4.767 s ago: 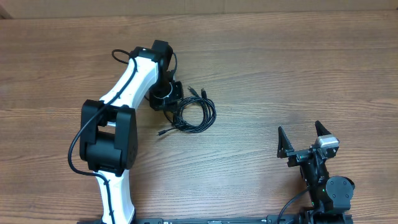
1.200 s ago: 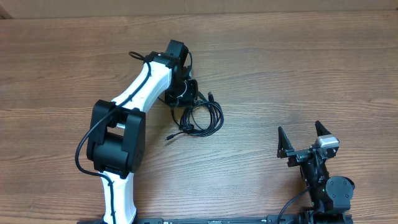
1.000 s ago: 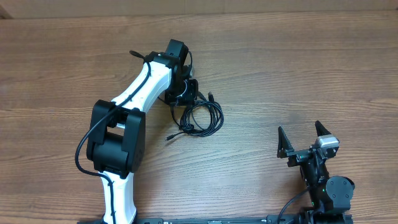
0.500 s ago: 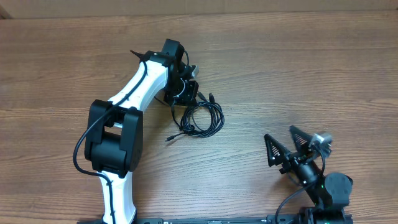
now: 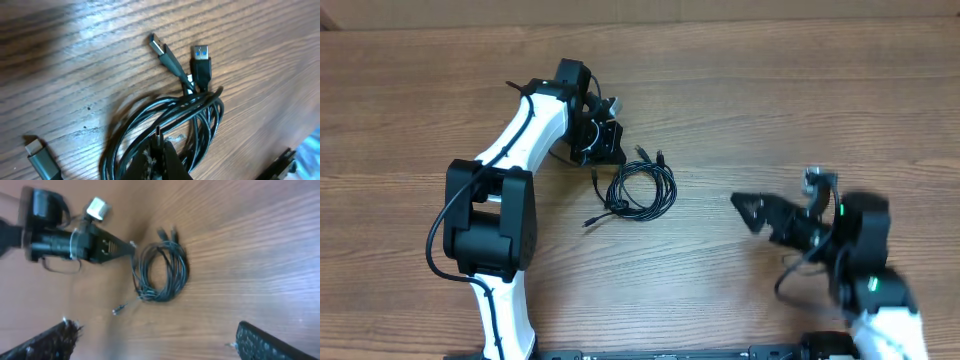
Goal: Untangle cables
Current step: 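Move the right gripper toward the cable bundle beside the left gripper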
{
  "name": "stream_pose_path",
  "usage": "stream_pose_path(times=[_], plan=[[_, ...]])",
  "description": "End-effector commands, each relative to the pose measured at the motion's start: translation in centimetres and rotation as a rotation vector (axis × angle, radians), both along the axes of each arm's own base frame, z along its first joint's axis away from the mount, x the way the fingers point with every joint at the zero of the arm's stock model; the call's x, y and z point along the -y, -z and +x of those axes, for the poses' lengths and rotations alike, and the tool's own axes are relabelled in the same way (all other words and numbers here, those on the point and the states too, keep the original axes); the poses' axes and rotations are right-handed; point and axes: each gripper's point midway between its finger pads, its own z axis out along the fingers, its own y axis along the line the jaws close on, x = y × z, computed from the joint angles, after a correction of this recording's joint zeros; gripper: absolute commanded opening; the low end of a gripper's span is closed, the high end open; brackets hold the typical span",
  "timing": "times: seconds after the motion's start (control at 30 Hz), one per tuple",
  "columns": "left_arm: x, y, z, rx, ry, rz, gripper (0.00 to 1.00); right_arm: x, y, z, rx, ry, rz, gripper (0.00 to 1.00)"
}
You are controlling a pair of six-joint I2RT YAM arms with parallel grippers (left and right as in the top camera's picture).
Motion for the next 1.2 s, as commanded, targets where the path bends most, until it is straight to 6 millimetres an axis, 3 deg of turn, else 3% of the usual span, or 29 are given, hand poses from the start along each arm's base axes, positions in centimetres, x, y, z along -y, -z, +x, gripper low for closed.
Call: stream_pose_path(times=[0.0,0.17,0.27,0.3,0.33,0.43,0.8,0.93,1.17], plan=[[-0.2,0.1,0.0,-0.043,-0.050,-0.033,0.04,0.0,-0.7,1.9,-0.090,-0.034,-0.118,1.00],[-1.0,0.1,0.3,-0.070,-0.111,-0.032,0.04,-1.8,-0.2,3.7,-0.260,-0.091,-0.149,1.00],[-1.3,0.1,0.4,-0.073,-0.120,-0.032,0.04,-4.2,0.0,5.0,-0.263,-0.181,-0.041,1.00],[-1.3,0.1,0.3,-0.076,-0.120,-0.031,0.04,-4.5,0.1,5.2,-0.262,-0.192,-0.025,0.91],[-1.3,0.1,0.2,-0.079,-0.119,-0.029,0.04,-4.8,0.8,5.8,-0.268,-0.200,-0.018,0.72],[-1.2,0.1,0.1,-0.082,-0.116,-0.026,0.04,-5.0,2.0,6.1,-0.287,-0.201,-0.039,0.60],[-0.1,0.2,-0.4,-0.081,-0.088,-0.025,0.04,-4.9,7.0,6.3,-0.410,-0.004,-0.287,0.56],[-0.2,0.8,-0.5,-0.067,-0.074,0.040,0.04,-6.7,8.7,6.4,-0.434,0.007,-0.306,0.47],[0.0,1.1,-0.8,-0.059,-0.058,0.082,0.04,-8.9,12.2,6.6,-0.482,-0.006,-0.308,0.52]])
